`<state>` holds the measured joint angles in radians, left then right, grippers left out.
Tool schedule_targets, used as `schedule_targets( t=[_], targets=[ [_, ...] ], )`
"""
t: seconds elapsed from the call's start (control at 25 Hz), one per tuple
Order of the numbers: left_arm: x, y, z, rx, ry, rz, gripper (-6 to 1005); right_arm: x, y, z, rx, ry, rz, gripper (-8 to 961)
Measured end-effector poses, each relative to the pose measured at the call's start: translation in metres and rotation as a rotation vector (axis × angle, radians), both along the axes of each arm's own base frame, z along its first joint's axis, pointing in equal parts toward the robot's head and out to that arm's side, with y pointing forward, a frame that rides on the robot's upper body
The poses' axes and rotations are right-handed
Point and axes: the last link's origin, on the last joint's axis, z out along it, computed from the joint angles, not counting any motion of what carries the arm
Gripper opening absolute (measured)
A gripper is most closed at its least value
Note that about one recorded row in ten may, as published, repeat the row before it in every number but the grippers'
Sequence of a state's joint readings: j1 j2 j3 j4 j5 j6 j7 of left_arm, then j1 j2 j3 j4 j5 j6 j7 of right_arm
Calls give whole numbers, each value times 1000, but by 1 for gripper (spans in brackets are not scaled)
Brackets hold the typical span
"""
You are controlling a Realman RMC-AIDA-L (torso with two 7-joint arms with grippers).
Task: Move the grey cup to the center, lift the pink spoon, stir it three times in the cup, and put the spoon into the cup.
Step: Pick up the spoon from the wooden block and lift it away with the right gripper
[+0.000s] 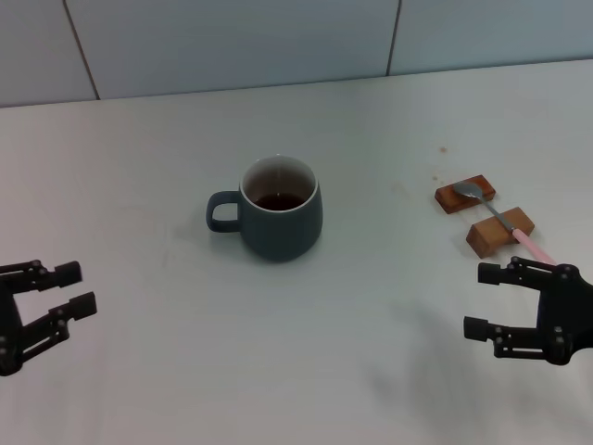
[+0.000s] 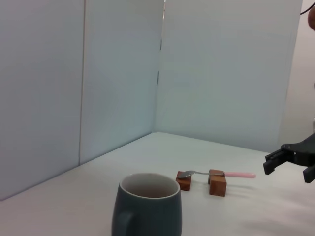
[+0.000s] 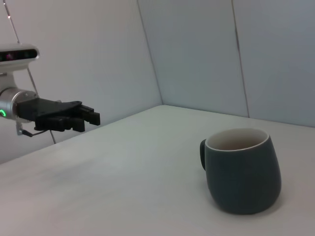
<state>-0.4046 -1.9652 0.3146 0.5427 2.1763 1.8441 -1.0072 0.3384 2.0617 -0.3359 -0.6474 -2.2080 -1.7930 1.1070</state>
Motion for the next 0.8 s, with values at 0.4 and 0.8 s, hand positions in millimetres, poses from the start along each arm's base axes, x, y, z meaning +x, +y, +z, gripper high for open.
schedule_targets(
  t=[0.4, 0.8],
  targets=[
    [-2, -1, 7, 25, 7, -4, 694, 0, -3, -4, -4, 29, -16, 729],
    [-3, -1, 12, 16, 33, -22, 815, -9, -17, 1, 14, 307, -127, 724]
  ],
)
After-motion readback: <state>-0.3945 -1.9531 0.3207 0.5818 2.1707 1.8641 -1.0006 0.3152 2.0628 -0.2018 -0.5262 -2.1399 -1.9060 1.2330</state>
